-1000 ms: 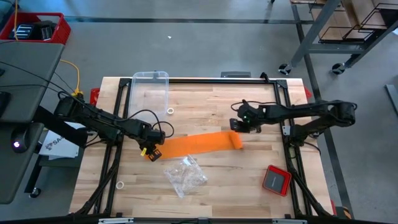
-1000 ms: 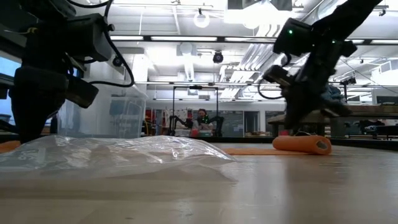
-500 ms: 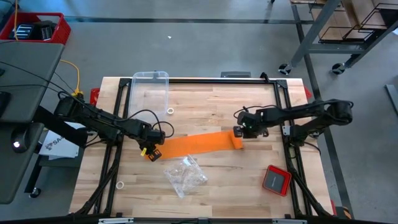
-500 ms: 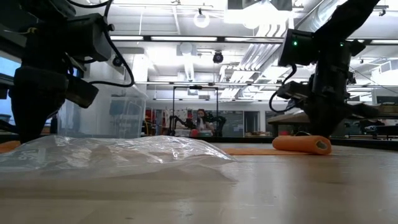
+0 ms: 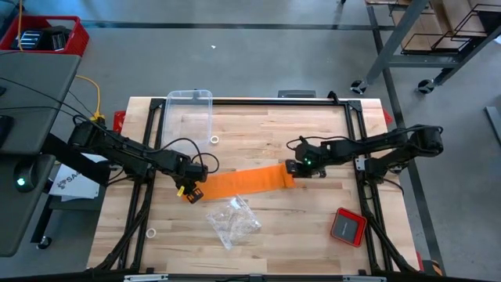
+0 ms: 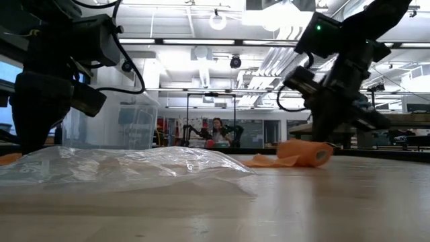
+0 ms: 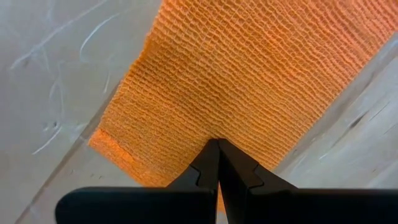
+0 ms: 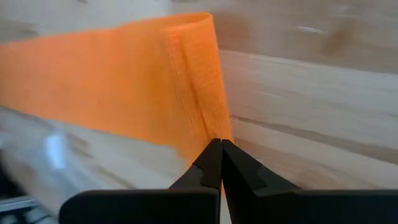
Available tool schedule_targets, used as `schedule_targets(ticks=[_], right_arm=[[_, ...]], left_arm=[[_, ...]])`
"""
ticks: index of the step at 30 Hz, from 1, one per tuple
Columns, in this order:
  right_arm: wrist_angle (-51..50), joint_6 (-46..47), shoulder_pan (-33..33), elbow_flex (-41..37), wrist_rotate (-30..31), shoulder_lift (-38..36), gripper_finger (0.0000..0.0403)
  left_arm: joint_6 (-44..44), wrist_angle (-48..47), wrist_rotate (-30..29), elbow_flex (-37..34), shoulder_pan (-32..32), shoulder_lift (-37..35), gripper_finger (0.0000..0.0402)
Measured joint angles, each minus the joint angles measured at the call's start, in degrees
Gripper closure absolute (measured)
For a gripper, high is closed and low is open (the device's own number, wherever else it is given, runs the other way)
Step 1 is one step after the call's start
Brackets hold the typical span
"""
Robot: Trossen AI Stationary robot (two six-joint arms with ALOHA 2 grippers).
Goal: Roll bandage
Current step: Roll the orange bandage
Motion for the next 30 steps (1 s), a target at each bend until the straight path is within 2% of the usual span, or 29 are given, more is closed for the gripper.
schedule_targets(ticks=[5, 9, 13, 17, 20, 24, 27, 30], right_arm=[[6.03, 2.26, 0.01, 0.00, 0.34, 1.31, 0.0403], [10.24, 2.77, 0.02, 1.50, -1.27, 5.11, 0.0403], [12.84, -0.48, 0.00, 6.61, -3.31, 10.92, 0.0403], [12.95, -8.19, -0.82, 13.90, -5.89, 15.12, 0.0403], [7.19, -13.29, -2.47, 18.64, -6.08, 15.50, 0.0403], [-7.95, -21.41, -4.80, 23.16, -4.55, 13.76, 0.0403], [-18.06, -26.07, -5.99, 22.94, -4.25, 12.51, 0.0403], [-22.95, -27.92, -6.29, 19.91, -6.21, 12.04, 0.0403]], left_arm=[[0.09, 0.09, 0.00, 0.00, 0.00, 0.00, 0.0402], [0.11, 0.15, 0.09, -0.02, 0.02, 0.00, 0.0402], [0.11, 0.24, 0.09, -0.02, -0.15, 0.00, 0.0402], [0.09, 0.33, 0.19, -0.02, -0.17, 0.00, 0.0402], [-0.05, 0.37, 0.90, -0.04, -0.24, 0.02, 0.0402], [-4.13, 0.61, 4.54, -0.13, -1.54, 0.07, 0.0402], [-6.17, 1.36, 7.23, -0.15, -3.60, 0.07, 0.0402], [-8.01, 1.93, 7.25, -0.13, -5.52, 0.04, 0.0402]])
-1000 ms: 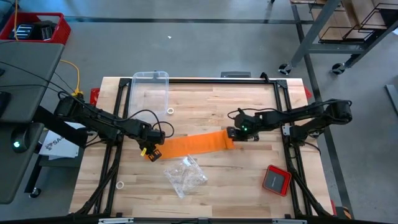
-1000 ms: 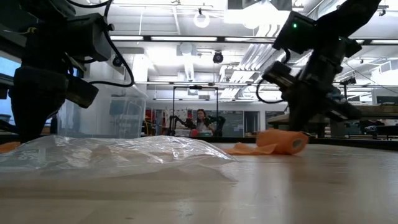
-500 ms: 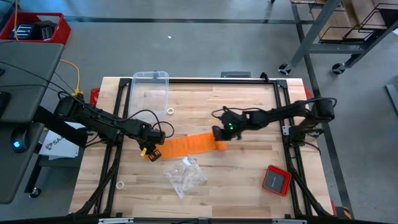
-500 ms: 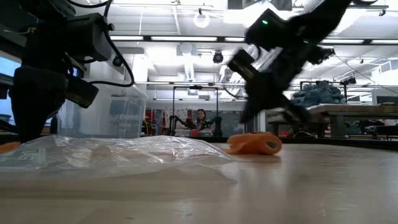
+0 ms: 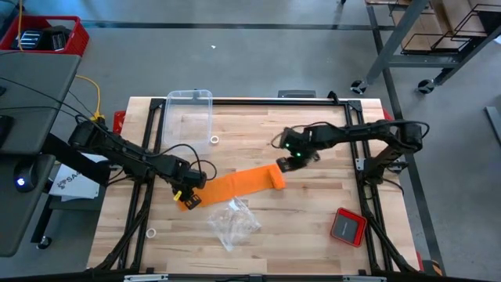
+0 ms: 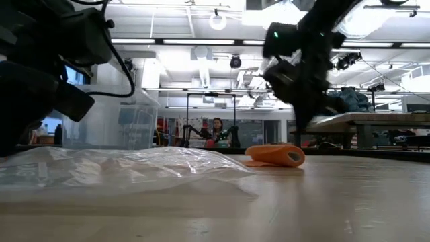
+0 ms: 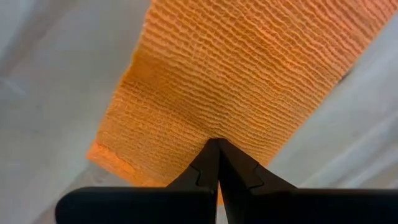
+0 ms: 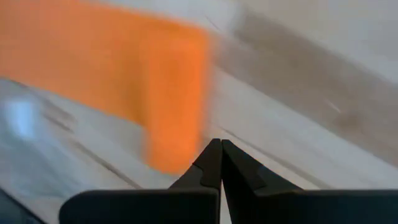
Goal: Roll bandage
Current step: Roll the orange bandage
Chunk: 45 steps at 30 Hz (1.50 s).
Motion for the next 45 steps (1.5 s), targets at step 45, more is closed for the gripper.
schedule_targets(ticks=[45], right_arm=[[32.18, 20.10, 9.52, -9.68, 0.14, 5.25, 0.0403]], left_arm=[[-0.60, 0.35, 0.37, 0.11, -0.91, -0.07, 0.0402]])
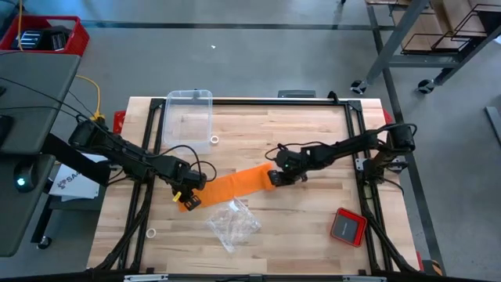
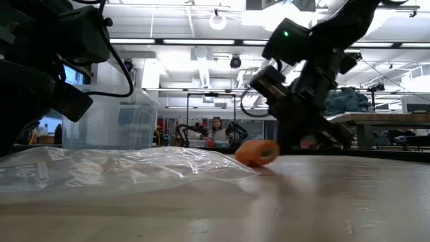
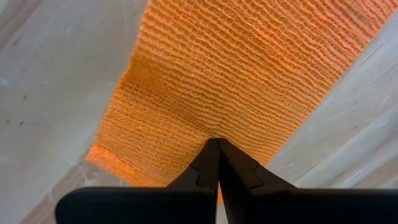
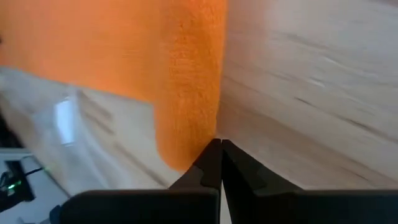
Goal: Roll bandage
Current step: Roll the orange bandage
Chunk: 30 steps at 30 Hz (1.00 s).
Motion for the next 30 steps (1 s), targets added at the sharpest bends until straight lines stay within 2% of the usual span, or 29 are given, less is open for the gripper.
schedule_targets(ticks=[6, 13, 15, 20, 23, 25, 30], right_arm=[[0.05, -1.08, 0.00, 5.01, 2.07, 0.40, 0.0403], [-0.74, -8.08, -0.50, 12.82, 0.17, 7.61, 0.0403], [-3.69, -11.12, -1.24, 15.29, -0.87, 8.22, 0.0403], [-19.62, -20.23, -3.55, 20.00, 4.49, 3.47, 0.0403], [-28.39, -22.60, -5.12, 18.34, 5.61, 0.52, 0.0403], [-30.87, -23.03, -6.04, 15.42, 5.56, -0.41, 0.0403], [-25.24, -21.64, -7.56, 7.84, 1.22, -0.61, 0.0403]], left_arm=[[0.01, 0.00, 0.01, 0.00, -0.02, 0.00, 0.0402], [1.15, -0.07, 2.53, -0.07, -0.95, 0.04, 0.0401], [1.97, -0.07, 2.69, -0.09, -1.59, 0.07, 0.0401], [2.16, -0.04, 2.77, -0.07, -2.89, 0.04, 0.0401], [2.14, 0.08, 2.76, -0.07, -3.32, 0.04, 0.0401], [2.20, 0.07, 2.87, -0.07, -3.66, 0.04, 0.0401], [3.57, -0.82, 4.78, -0.11, -4.47, 0.11, 0.0401]])
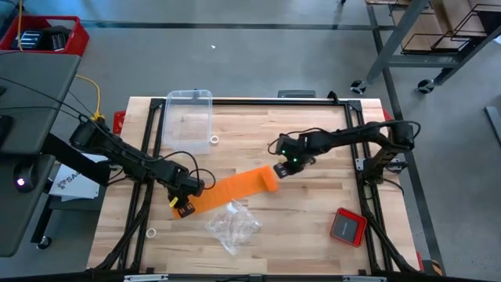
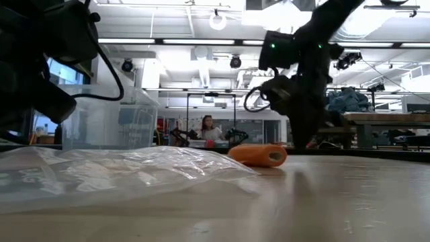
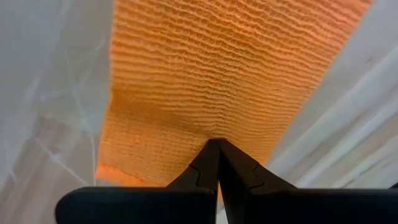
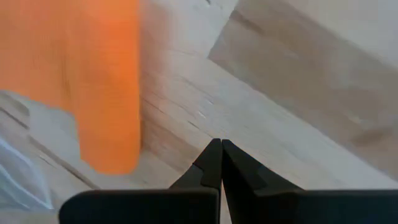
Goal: Roll bandage
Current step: Roll the orange bandage
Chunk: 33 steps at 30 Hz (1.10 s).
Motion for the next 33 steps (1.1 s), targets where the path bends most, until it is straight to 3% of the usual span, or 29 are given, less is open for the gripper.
schedule_targets(ticks=[10, 23, 25, 29, 33], right_arm=[[15.95, 7.20, 1.29, -1.69, -0.81, 3.67, 0.0403], [13.57, 3.87, -1.58, -1.67, -2.76, 3.50, 0.0403], [13.63, 3.48, -1.86, -1.67, -2.87, 3.49, 0.0403], [13.61, 2.51, -1.90, -1.67, -3.31, 3.43, 0.0403], [13.65, 2.58, -1.86, -1.67, -3.73, 3.43, 0.0403]], left_arm=[[-0.85, -1.23, 0.56, 0.00, -0.01, -0.03, 0.0401], [0.97, -9.47, 0.46, 6.00, 0.67, -2.30, 0.0401], [0.89, -9.18, -3.89, 7.44, 1.13, -3.74, 0.0401], [2.56, -0.80, -19.46, 8.94, 3.30, -5.92, 0.0401], [12.84, 14.07, -21.59, 8.16, 8.23, -2.46, 0.0401]])
